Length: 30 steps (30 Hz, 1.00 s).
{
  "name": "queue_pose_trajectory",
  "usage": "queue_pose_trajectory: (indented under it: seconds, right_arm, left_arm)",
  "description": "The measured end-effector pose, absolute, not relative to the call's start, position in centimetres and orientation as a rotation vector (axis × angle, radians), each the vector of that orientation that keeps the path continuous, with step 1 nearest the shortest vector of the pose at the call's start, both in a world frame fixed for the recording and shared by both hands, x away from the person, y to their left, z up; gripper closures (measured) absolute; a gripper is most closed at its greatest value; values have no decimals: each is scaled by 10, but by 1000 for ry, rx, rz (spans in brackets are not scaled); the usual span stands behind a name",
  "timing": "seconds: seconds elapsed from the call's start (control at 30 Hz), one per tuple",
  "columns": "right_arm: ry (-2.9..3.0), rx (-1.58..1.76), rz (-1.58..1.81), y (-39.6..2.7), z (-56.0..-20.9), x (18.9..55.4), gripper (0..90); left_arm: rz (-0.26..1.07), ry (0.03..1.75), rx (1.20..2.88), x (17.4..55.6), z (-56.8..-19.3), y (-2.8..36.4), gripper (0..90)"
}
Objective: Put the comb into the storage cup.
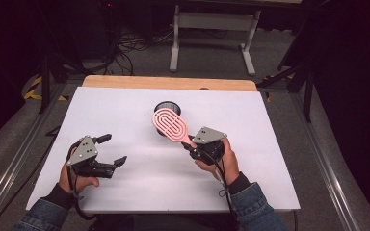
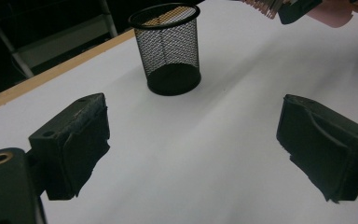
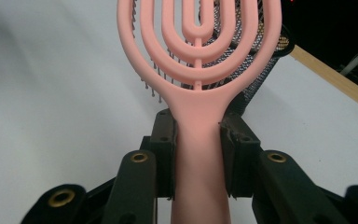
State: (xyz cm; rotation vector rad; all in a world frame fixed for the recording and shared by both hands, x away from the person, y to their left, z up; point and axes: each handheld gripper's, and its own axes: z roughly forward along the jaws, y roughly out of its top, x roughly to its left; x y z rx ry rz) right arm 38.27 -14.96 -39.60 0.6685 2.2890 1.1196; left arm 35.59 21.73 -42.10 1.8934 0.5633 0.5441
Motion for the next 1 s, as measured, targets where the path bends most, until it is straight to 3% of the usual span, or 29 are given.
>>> queue_pose_trajectory:
  seconds: [0.23, 1.0]
  right_arm:
    - [2251, 673, 1147, -152, -395, 382, 696]
    - [2164, 656, 1204, -143, -397, 375, 696]
  left_arm:
    - [534, 530, 1887, 361, -411, 197, 109]
    - [304, 506, 1797, 385, -399, 129, 136]
